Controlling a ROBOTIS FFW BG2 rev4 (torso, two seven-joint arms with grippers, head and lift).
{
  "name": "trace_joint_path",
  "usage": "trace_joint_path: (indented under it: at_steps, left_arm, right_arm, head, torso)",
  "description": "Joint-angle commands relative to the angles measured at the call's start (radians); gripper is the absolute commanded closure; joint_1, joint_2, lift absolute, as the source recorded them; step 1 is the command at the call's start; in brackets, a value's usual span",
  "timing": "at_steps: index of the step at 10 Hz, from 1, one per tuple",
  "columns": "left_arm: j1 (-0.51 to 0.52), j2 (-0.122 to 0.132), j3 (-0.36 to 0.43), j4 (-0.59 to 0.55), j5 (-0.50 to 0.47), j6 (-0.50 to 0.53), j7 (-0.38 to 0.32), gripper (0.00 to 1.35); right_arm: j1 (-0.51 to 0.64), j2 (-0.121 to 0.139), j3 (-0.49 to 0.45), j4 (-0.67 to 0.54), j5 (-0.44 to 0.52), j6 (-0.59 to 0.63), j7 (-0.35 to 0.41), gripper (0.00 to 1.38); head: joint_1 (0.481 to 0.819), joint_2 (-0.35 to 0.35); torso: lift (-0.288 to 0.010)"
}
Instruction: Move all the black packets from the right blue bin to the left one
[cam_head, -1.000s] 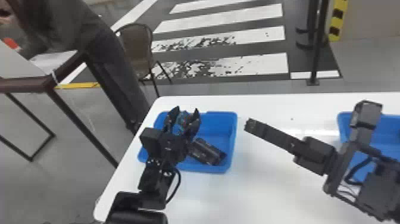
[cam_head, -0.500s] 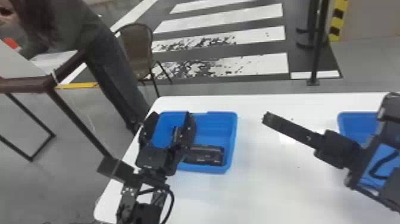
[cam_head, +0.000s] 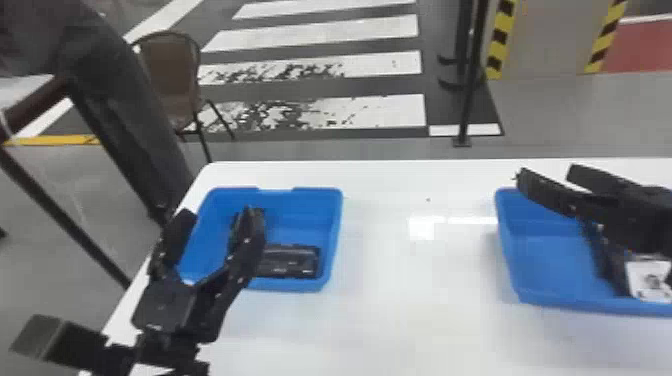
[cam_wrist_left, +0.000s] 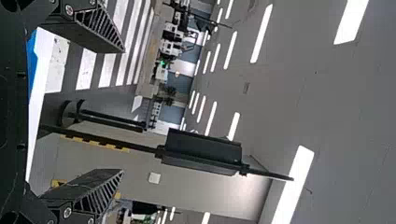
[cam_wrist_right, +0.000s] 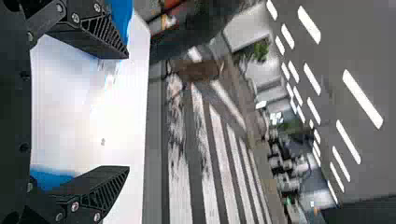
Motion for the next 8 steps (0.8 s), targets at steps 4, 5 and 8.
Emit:
trace_joint_path:
  at_steps: [4,5,8]
  left_arm:
    - [0.004,0.003,-0.013,-0.002,0.003,0.002,-0.002,0.13]
    - [0.001,0.004,-0.019,-0.002,0.005,0.000,-0.002,0.13]
    - [0.001,0.010,-0.033,-0.002,0.011,0.017,-0.003,0.13]
  right_arm:
    - [0.137,0.034,-0.109,-0.203,0.178,0.247,-0.208,0.19]
    - [0.151,0.038,-0.109,-0.215,0.199,0.294,-0.256,0.19]
    - [0.110,0.043,-0.121,-0.152,0.255,0.380,-0.319,0.19]
  head:
    - [0.695,-0.005]
    - [0.695,-0.030]
    - [0.695,-0.085]
  torso:
    - [-0.140]
    - [-0.140]
    - [-0.140]
